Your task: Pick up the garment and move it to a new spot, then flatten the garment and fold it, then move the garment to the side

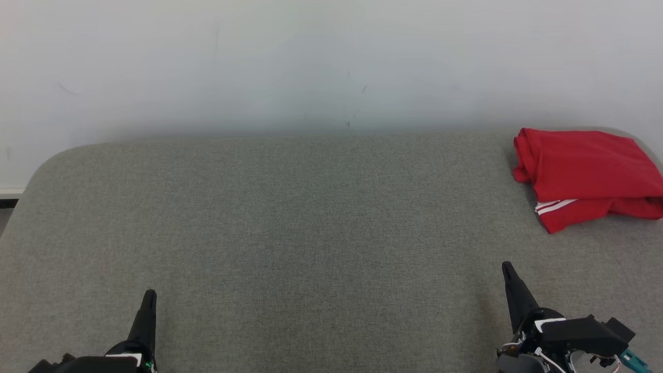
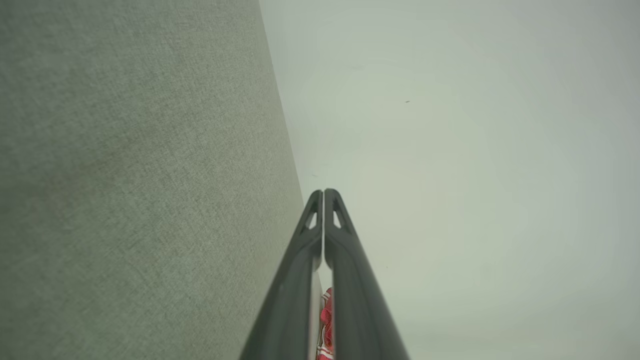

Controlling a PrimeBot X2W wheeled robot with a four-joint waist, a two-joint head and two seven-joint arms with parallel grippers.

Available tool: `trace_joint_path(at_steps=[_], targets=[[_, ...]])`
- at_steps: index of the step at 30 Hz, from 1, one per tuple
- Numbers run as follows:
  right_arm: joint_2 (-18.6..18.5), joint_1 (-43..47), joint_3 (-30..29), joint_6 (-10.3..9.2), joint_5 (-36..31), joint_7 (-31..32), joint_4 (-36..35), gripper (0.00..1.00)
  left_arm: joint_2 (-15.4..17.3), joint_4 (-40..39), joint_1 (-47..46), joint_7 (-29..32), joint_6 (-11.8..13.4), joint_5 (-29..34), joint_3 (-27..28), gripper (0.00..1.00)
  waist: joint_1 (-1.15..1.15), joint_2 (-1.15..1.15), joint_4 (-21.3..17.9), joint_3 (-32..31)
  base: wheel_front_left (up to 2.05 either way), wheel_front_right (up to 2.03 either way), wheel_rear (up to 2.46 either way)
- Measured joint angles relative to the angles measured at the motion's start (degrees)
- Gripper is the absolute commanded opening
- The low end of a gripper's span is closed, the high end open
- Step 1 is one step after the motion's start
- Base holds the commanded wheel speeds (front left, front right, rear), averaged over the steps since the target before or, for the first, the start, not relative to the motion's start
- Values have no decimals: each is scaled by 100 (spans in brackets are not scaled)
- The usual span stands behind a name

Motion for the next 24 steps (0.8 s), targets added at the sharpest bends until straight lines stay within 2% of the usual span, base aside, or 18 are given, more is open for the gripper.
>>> trace_joint_path(at_steps=[13, 24], targets=[[7, -98, -23, 0, 508, 78, 45, 0, -66, 35, -90, 118, -77, -458, 54, 0, 0, 0, 2, 41, 0, 0, 0], [7, -104, -26, 0, 520, 79, 46, 0, -69, 38, -93, 123, -86, -467, 55, 0, 0, 0, 2, 42, 0, 0, 0]])
